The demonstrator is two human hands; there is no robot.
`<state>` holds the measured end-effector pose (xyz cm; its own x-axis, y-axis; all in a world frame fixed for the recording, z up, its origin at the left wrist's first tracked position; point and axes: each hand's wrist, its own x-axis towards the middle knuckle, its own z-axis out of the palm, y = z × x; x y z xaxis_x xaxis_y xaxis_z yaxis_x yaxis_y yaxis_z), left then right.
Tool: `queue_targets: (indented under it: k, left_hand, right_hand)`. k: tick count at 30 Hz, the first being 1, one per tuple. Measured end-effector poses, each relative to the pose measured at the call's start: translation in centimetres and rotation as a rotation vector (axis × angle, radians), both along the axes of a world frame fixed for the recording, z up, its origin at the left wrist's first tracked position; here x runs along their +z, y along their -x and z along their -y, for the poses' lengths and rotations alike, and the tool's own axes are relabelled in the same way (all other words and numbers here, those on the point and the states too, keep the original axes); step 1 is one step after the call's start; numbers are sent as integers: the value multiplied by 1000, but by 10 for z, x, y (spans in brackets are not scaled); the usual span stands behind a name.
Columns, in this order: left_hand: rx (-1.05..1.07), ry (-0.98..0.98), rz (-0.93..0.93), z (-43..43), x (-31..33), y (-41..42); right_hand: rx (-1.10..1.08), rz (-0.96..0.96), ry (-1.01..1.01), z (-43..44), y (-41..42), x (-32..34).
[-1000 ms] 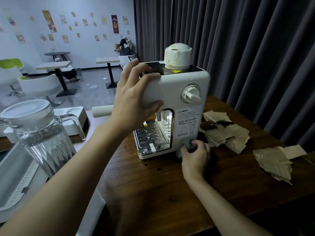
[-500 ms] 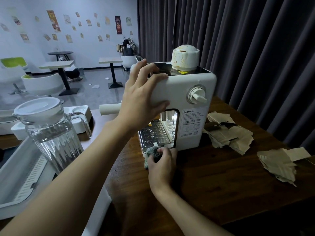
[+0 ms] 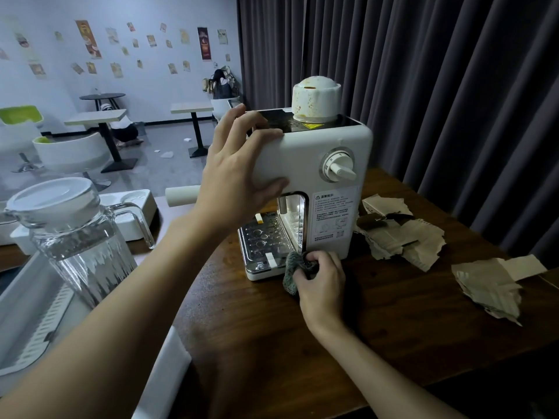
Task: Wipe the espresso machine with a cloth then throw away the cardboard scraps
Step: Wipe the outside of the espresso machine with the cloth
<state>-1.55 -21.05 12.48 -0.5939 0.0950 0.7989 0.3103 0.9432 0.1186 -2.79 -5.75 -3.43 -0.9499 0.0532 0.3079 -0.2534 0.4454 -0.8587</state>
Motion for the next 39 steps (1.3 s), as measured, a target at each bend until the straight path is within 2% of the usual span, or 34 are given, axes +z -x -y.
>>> queue_targets:
  k: [5, 13, 16, 21, 30, 39]
  left_hand:
    - [6, -6, 16, -1, 1, -1]
    - [7, -8, -2, -1, 0, 0]
    - [7, -13, -4, -2, -1, 1]
    - [-6, -15, -6, -2, 0, 0]
    - [4, -13, 1, -2, 0, 0]
    - [1, -6, -3, -1, 0, 0]
  right_hand:
    - [-40, -56, 55, -17, 4, 0]
    - [-282, -44, 186, -42, 40, 10]
    - [-264, -31, 182, -27, 31, 5]
    - [-113, -141, 114, 1, 6, -2]
    - [-262, -174, 263, -32, 35, 33]
    - [-117, -369, 154, -15, 20, 37]
